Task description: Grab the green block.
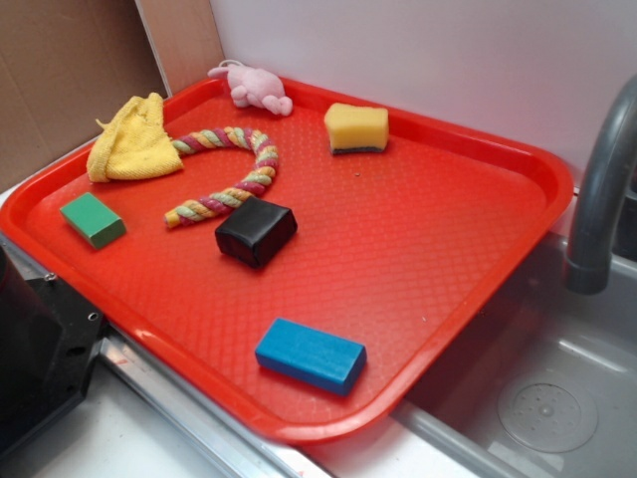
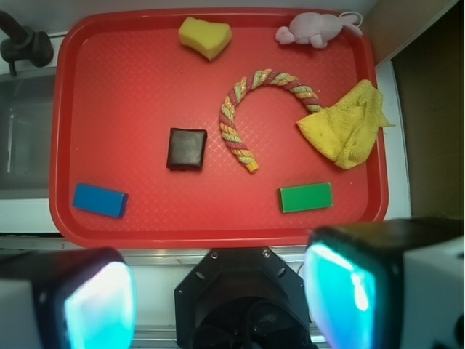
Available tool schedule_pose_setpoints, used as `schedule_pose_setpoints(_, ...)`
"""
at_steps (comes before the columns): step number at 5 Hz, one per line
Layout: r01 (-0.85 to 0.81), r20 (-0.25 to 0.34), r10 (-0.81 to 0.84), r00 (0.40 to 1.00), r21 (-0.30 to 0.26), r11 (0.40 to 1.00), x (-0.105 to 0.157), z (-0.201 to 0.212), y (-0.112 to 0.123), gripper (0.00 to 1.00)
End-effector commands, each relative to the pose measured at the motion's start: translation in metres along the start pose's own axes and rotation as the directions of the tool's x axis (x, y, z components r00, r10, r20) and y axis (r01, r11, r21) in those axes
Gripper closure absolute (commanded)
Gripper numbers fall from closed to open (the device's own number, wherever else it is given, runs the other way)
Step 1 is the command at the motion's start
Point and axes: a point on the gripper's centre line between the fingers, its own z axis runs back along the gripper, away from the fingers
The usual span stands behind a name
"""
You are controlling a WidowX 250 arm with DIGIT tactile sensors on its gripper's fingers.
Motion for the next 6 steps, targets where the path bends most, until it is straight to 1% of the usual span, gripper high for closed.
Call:
schedule_pose_setpoints(1,0.000,0.000,0.000,1.000,0.000,1.000,0.000,0.000,0.000,0.00)
schedule_pose_setpoints(2,-0.247,-0.052,0.248,0.967,0.036,0.968,0.001,-0.046,0.051,0.00)
schedule_pose_setpoints(3,-0.477,-0.059,0.481,0.875,0.072,0.876,0.006,-0.073,0.083,0.00)
schedule_pose_setpoints(4,-0.676,0.005,0.679,0.734,0.104,0.729,0.033,-0.114,0.101,0.00)
schedule_pose_setpoints(5,-0.832,0.070,0.833,0.549,0.140,0.536,0.040,-0.145,0.106,0.00)
schedule_pose_setpoints(6,-0.912,0.108,0.909,0.403,0.137,0.388,0.035,-0.169,0.109,0.00)
